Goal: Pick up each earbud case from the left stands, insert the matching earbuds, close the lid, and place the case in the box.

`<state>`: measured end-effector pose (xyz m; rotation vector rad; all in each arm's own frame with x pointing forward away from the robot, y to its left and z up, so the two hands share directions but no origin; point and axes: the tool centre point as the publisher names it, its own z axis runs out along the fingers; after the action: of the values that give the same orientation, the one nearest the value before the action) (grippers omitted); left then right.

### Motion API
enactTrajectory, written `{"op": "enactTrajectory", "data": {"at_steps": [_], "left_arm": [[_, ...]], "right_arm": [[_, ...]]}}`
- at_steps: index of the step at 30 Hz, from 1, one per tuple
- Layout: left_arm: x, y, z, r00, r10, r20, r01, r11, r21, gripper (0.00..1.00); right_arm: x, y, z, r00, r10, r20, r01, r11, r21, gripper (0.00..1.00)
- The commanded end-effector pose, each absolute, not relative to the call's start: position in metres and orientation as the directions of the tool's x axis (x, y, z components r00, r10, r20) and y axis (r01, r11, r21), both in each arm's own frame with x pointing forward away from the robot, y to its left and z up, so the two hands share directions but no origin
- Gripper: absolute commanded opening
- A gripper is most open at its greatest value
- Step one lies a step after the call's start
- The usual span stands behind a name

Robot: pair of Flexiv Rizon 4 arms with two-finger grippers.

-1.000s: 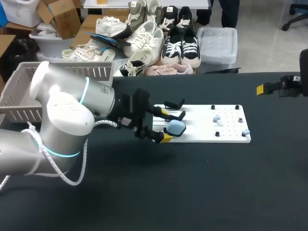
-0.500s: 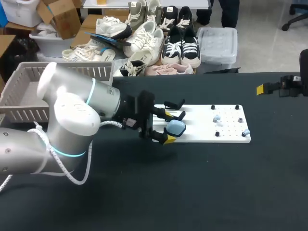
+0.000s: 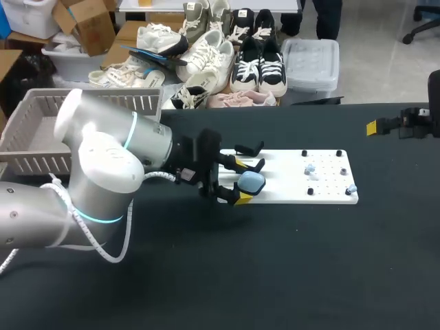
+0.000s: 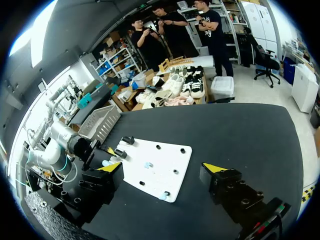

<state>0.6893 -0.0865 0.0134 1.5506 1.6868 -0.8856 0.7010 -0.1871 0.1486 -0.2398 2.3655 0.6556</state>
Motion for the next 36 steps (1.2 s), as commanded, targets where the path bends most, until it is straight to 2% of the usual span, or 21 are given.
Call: {"op": "enactTrajectory", "data": {"at_steps": [1, 6, 9, 13, 17, 23, 32, 34, 36], "left_arm": [[0.6924, -0.0865, 0.0085, -0.071, 0.539, -0.84, 0.997, 0.063, -0.044, 1.0], [0.6928, -0.0866, 0.009, -0.068, 0.537, -0.841, 0.997, 0.059, -0.043, 0.91], [0.693, -0.0864, 0.0079, -0.069, 0.538, -0.84, 0.997, 0.059, -0.044, 0.71], [0.6921, -0.0862, 0.0084, -0.068, 0.537, -0.841, 0.997, 0.056, -0.044, 0.7], [0.6909, -0.0866, 0.0099, -0.065, 0.535, -0.842, 0.998, 0.053, -0.043, 0.73], [0.6882, -0.0868, 0.0126, -0.057, 0.533, -0.844, 0.998, 0.048, -0.037, 0.69], [0.6885, -0.0886, 0.0131, -0.057, 0.529, -0.847, 0.998, 0.045, -0.039, 0.56], [0.6887, -0.0891, 0.0125, -0.058, 0.53, -0.846, 0.998, 0.045, -0.04, 0.5], [0.6887, -0.0893, 0.0124, -0.059, 0.53, -0.846, 0.998, 0.045, -0.042, 0.49]], "right_arm": [[0.7018, -0.1876, 0.1487, -0.766, -0.001, -0.643, -0.333, 0.856, 0.394, 1.0], [0.7018, -0.1876, 0.1487, -0.766, -0.001, -0.643, -0.333, 0.856, 0.394, 1.0], [0.7018, -0.1876, 0.1487, -0.766, -0.001, -0.643, -0.333, 0.856, 0.394, 1.0], [0.7018, -0.1876, 0.1487, -0.766, -0.001, -0.643, -0.333, 0.856, 0.394, 1.0], [0.7018, -0.1876, 0.1487, -0.766, -0.001, -0.643, -0.333, 0.856, 0.394, 1.0], [0.7018, -0.1876, 0.1487, -0.766, -0.001, -0.643, -0.333, 0.856, 0.394, 1.0], [0.7018, -0.1876, 0.1487, -0.766, -0.001, -0.643, -0.333, 0.856, 0.394, 1.0], [0.7018, -0.1876, 0.1487, -0.766, -0.001, -0.643, -0.333, 0.856, 0.394, 1.0], [0.7018, -0.1876, 0.1487, -0.766, -0.001, -0.643, -0.333, 0.856, 0.394, 1.0]]}}
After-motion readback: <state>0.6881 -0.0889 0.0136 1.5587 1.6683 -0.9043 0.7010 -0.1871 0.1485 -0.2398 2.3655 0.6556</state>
